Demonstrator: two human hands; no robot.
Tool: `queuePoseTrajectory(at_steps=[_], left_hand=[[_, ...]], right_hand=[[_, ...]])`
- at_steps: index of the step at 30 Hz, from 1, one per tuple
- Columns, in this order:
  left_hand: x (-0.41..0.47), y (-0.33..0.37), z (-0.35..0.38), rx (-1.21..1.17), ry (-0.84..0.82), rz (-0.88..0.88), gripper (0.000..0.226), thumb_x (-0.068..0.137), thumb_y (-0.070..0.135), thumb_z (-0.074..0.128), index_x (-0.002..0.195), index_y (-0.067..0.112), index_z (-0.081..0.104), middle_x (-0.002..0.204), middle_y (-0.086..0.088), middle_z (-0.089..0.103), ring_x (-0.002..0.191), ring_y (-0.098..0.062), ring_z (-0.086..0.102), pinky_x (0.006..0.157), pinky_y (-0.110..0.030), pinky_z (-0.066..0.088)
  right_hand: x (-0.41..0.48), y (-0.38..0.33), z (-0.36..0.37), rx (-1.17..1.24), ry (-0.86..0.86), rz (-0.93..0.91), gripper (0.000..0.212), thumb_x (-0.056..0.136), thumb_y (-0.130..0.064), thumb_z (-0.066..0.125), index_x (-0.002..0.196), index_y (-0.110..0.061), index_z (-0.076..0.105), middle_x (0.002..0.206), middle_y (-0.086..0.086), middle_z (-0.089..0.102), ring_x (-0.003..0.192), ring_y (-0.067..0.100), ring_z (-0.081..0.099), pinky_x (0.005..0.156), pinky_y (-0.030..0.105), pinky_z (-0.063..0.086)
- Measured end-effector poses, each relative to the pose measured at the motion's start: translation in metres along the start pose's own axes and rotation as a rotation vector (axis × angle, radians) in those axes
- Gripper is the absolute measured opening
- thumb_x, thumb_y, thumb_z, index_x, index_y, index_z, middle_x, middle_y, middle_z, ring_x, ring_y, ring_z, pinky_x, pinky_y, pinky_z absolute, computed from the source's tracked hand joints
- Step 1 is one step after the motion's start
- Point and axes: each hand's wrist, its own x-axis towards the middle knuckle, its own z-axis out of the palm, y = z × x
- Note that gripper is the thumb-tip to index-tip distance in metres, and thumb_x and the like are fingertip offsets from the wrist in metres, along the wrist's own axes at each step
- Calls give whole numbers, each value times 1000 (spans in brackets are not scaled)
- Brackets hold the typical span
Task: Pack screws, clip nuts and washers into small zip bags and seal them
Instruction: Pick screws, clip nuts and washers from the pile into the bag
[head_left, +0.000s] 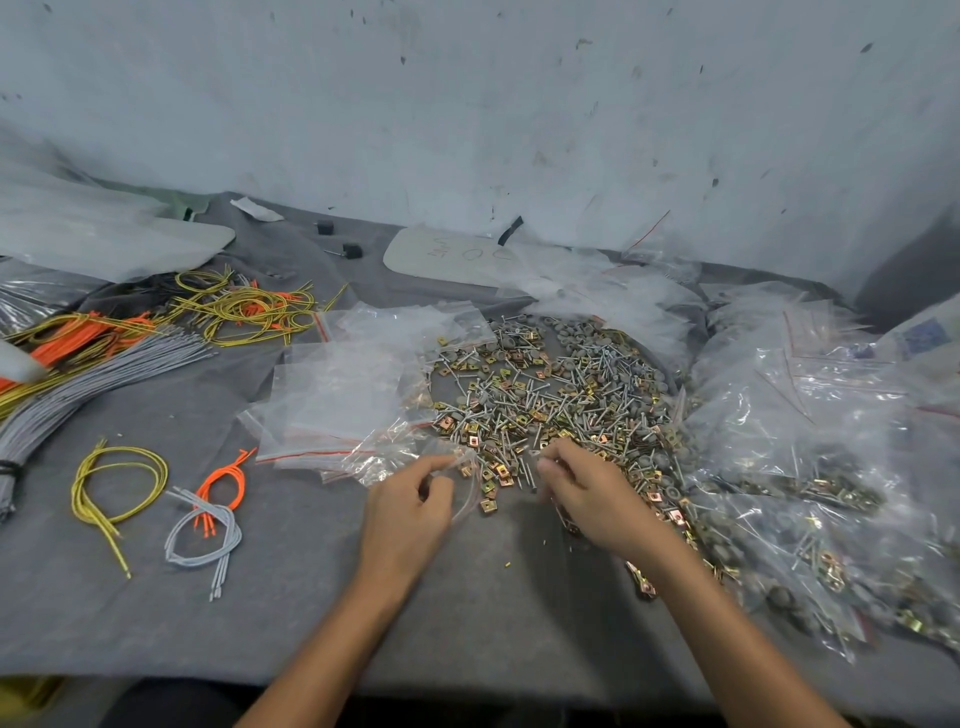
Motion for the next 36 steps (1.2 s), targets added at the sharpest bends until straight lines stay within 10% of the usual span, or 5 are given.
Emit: queuePoseTrajectory(at_steps=[13,36], left_hand=[[1,-1,1,-7,26,6,33,79,34,51,101,34,76,82,17,72,78,1,65,76,-23,51],[1,3,0,-23,24,4,39,78,28,48,104,28,77,63,2,66,57,-9,57,62,-29,49]], right_hand=[[13,-57,64,-472,70,-192,19,101,-34,48,106,-20,59,108,4,66,101,30,61,76,38,43],[4,-31,28,-286,204,-47,14,95,-28,60,101,-31,72,98,-13,64,90,11,62,81,31,48]])
